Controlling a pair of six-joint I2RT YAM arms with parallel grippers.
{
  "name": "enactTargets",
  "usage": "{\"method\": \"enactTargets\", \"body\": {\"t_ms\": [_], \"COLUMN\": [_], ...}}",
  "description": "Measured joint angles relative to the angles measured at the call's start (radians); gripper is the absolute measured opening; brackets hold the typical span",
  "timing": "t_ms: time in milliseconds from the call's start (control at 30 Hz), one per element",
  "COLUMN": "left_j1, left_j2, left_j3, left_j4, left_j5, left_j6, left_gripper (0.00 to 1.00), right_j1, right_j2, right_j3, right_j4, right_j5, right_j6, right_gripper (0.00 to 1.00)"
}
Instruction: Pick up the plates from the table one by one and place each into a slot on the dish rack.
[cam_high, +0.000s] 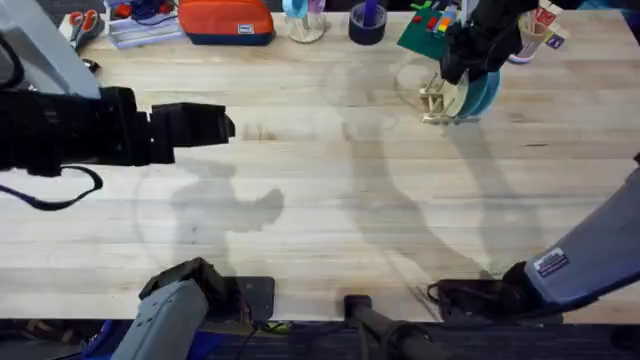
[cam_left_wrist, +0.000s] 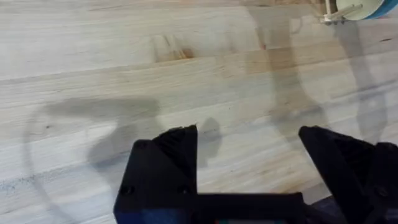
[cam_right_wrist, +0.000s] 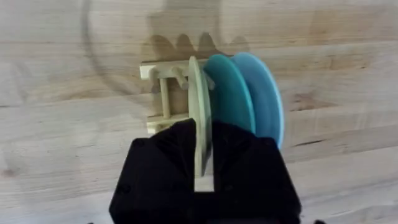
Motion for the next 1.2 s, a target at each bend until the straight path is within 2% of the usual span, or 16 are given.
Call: {"method": "enactTargets", "body": {"t_ms": [333, 633, 800, 1200], "left_j1": [0.0, 0.0, 0.0, 0.0], "left_j2": [0.0, 0.0, 0.0, 0.0], "left_j3": [0.0, 0.0, 0.0, 0.0], "left_j4": [0.0, 0.0, 0.0, 0.0], "left_j5": [0.0, 0.0, 0.0, 0.0], "left_j6": [0.0, 0.0, 0.0, 0.0], "left_gripper": [0.994, 0.994, 0.994, 0.994], "right_j1": [0.0, 0.0, 0.0, 0.0], "right_j2": [0.0, 0.0, -0.003, -0.14], "right_j3": [0.008, 0.116, 0.139, 0.145], "right_j4": [-0.032, -0.092, -0.119, -0.162], "right_j5": [0.0, 0.0, 0.001, 0.001], "right_j6": [0.0, 0.0, 0.0, 0.0], "right_gripper": [0.199, 0.227, 0.229, 0.253]}}
